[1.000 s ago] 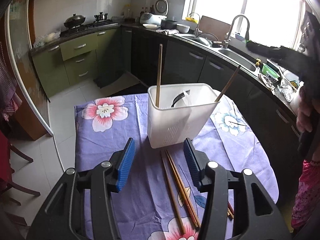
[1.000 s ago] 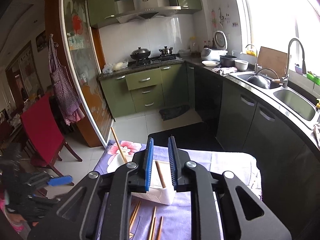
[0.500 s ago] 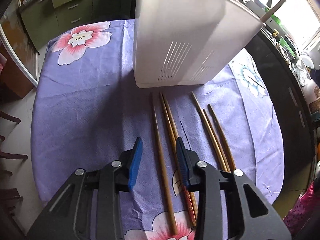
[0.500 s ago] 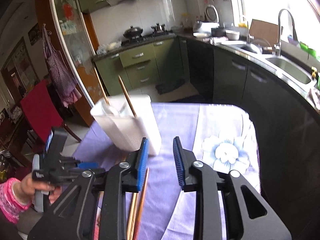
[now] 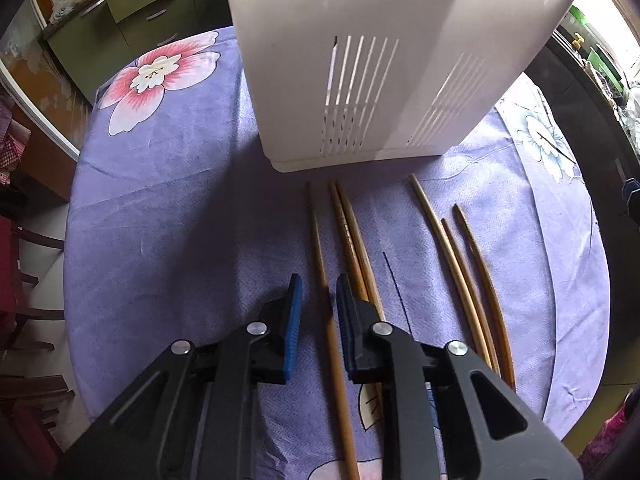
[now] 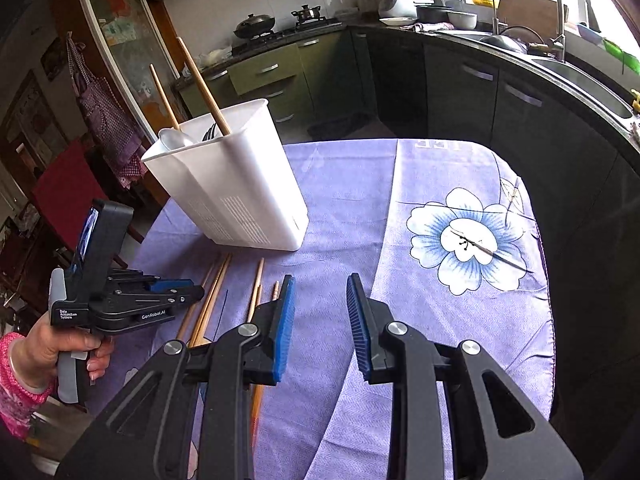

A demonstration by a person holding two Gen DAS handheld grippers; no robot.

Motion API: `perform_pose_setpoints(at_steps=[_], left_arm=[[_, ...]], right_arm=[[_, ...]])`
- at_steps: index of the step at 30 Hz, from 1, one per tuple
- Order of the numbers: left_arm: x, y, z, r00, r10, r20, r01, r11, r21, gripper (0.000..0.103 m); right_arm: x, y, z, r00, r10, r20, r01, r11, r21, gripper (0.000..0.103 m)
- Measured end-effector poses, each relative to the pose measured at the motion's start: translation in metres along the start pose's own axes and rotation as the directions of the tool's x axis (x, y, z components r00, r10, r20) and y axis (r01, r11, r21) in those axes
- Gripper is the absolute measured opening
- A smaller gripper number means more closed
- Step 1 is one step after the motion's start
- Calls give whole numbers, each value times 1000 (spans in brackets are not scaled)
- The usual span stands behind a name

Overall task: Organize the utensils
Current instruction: 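Grasp a chopstick with the left gripper while the right gripper grasps another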

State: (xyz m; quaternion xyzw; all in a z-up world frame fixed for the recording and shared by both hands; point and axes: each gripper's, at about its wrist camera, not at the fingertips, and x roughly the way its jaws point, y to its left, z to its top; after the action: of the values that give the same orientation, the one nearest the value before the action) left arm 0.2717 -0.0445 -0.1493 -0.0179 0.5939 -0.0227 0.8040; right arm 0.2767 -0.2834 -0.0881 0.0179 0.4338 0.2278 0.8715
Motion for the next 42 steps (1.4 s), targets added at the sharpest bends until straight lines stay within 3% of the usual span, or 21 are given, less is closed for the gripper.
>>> perform_pose_setpoints(at_steps=[7, 12, 24, 39, 42], left_arm=[[4, -7, 0, 999, 47, 19, -47, 999, 14, 7], [1, -3, -3, 999, 43, 26, -43, 999, 9, 5], [-25, 4, -13, 997, 29, 70, -31, 999, 23, 5], [-89, 21, -25, 979, -5, 205, -1, 1000, 29, 5], [-102, 25, -29, 974, -13, 228, 6, 1000, 30, 5]], right_arm=[[16, 4, -3, 999, -1, -34, 1, 1000, -1, 27], [25, 12, -3, 998, -14, -68, 13, 1000, -22, 27], [114, 53, -8, 964, -58, -258, 28, 992, -122, 21], [156, 87, 0, 946, -117, -303, 64, 982, -179, 16], [159, 90, -1, 945, -139, -297, 84, 978, -192, 7]])
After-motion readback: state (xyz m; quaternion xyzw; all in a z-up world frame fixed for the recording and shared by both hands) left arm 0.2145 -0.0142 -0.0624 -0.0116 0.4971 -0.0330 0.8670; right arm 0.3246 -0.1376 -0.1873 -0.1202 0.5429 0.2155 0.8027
